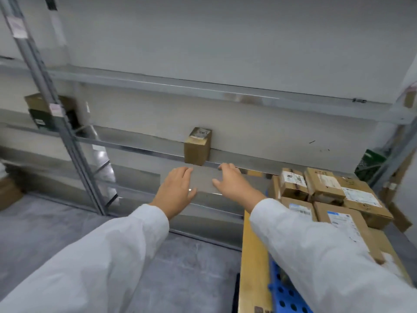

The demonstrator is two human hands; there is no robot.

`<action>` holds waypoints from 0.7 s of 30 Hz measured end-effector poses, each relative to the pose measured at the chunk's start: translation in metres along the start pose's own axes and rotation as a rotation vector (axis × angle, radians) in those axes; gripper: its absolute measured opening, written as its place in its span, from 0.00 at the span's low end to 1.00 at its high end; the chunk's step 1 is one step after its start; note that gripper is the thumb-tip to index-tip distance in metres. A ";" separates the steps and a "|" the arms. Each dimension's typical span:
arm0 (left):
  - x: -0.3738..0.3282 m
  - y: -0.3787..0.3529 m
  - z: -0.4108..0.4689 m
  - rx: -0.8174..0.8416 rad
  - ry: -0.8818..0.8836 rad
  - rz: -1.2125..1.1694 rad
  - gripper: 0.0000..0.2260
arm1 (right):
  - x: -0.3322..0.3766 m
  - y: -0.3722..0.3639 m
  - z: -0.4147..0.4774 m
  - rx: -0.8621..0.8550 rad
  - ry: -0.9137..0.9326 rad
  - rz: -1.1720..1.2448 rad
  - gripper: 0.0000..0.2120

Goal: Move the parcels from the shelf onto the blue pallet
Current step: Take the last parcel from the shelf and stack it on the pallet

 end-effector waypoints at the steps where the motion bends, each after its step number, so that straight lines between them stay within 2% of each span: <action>1: 0.017 0.003 -0.012 0.004 0.024 0.010 0.25 | 0.014 -0.011 -0.001 0.013 0.012 -0.005 0.24; 6: 0.070 0.015 -0.049 0.002 0.104 0.012 0.24 | 0.066 -0.045 -0.001 0.058 0.073 -0.117 0.26; 14: 0.110 0.017 -0.023 -0.015 0.040 0.062 0.25 | 0.100 -0.050 0.043 0.005 0.065 -0.153 0.24; 21: 0.154 -0.012 0.031 0.103 -0.084 0.145 0.26 | 0.102 -0.061 0.122 -0.050 -0.013 -0.090 0.22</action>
Point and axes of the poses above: each hand's wrist, its own z-axis towards the middle knuckle, its own y-axis out of the back of the hand, x = y × z, the point moved 1 cm from there along z, towards the middle knuckle, and after that the axes turned 13 degrees about -y, right-handed, at the moved point
